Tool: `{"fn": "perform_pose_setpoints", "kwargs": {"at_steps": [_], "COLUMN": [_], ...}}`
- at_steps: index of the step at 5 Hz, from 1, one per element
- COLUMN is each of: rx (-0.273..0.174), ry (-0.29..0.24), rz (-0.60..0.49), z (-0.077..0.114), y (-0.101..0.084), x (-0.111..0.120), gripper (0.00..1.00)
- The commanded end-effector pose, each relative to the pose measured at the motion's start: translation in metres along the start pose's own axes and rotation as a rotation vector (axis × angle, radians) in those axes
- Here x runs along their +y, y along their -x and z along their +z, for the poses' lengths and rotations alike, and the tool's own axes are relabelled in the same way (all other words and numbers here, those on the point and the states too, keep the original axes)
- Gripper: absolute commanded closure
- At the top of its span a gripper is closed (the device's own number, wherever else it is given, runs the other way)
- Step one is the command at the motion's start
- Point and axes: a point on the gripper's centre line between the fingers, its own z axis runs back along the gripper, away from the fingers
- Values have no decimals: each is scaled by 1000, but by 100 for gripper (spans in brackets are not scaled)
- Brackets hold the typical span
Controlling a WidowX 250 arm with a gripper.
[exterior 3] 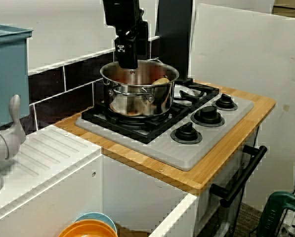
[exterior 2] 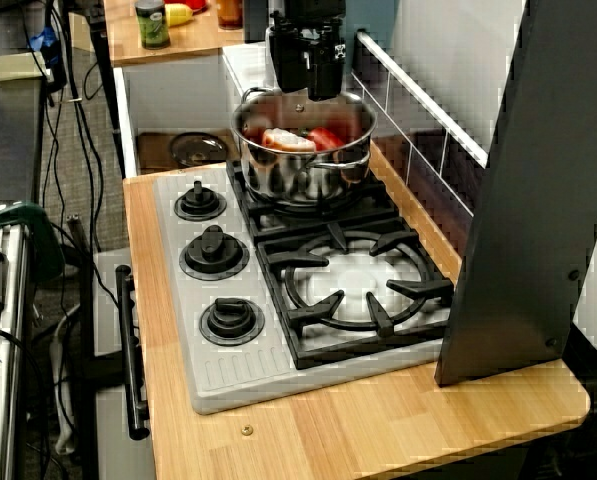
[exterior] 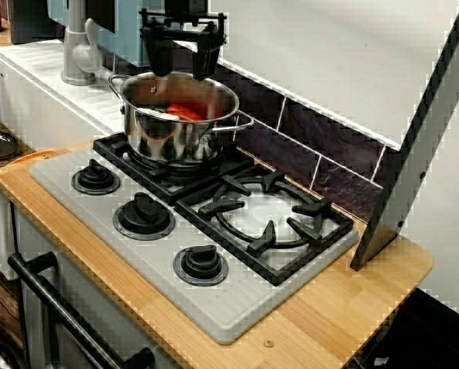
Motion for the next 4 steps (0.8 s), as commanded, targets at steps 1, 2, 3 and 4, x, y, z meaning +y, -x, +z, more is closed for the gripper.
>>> {"fn": "perform_pose_setpoints", "kwargs": {"at_steps": [1,2,3,4], "rx": [-71,-71,-68,-66], "ry": [-12,-17,-48,-49], "rz": [-24,-27,-37,-59], "z": [22,23,18,19], "y": [-3,-10,-22,-33], "x": [-4,-2,-7,-11], "gripper": [0,0,0,0]}}
